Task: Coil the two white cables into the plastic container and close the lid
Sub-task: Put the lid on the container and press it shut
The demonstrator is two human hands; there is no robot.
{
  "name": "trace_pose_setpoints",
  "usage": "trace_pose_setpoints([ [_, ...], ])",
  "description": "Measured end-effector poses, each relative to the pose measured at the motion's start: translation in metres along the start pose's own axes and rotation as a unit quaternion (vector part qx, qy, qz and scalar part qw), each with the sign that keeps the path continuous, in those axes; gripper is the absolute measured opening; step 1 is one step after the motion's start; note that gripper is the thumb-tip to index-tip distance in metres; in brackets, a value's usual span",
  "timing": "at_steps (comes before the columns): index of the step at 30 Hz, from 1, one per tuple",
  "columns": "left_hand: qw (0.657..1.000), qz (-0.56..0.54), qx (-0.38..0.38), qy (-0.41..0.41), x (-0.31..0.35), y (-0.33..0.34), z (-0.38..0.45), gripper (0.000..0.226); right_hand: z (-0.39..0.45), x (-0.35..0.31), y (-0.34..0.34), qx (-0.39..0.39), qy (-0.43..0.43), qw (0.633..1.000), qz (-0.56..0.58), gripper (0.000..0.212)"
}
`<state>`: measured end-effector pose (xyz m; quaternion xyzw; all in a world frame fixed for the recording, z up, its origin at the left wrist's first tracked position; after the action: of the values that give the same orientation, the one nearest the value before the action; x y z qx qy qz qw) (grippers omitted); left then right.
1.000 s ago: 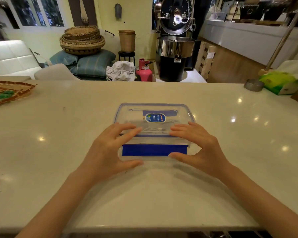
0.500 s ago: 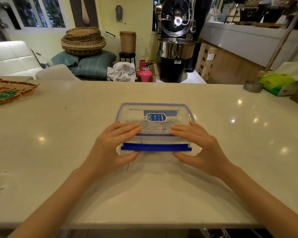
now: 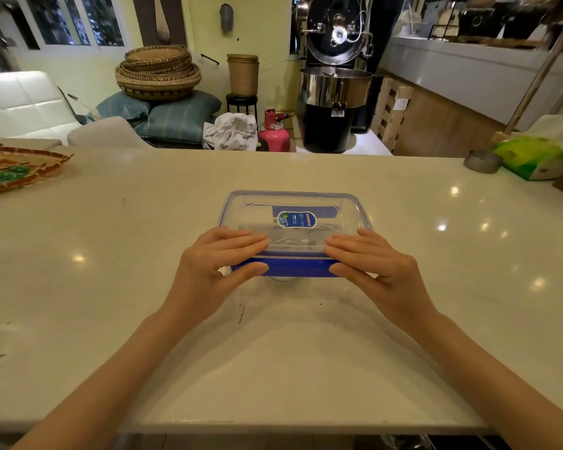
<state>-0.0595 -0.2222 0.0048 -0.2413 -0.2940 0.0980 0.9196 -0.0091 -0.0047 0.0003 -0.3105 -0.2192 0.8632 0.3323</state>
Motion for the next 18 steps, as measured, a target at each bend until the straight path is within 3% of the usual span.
trace_pose_setpoints([
  [4,1.0,-0.015,0.024,-0.003,0.002,-0.002,0.002,0.05,0.001,-0.001,-0.001,0.018,0.01,1.0,0.014,0.036],
  [9,0.999,-0.017,-0.022,-0.045,0.004,-0.009,0.014,0.047,0.013,-0.003,-0.008,-0.012,0.032,0.999,0.032,0.028],
  [13,0.986,-0.015,-0.071,-0.149,-0.004,-0.007,0.044,0.022,0.039,0.013,-0.008,-0.037,0.14,0.987,0.075,0.016],
  [18,0.973,0.092,-0.137,-0.162,-0.025,0.006,0.082,0.021,0.072,0.048,0.002,-0.048,0.227,0.971,0.056,0.011],
])
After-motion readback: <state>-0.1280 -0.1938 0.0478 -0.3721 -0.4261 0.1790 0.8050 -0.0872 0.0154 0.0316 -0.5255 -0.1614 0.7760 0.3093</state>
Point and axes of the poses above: each hand's wrist, its own z-axis towards the middle knuckle, its own y-axis out of the palm, x = y × z, the point moved 5 cm from there along z, towards the middle knuckle, and after that the axes turned 4 degrees about -z, right-handed, at the moved point
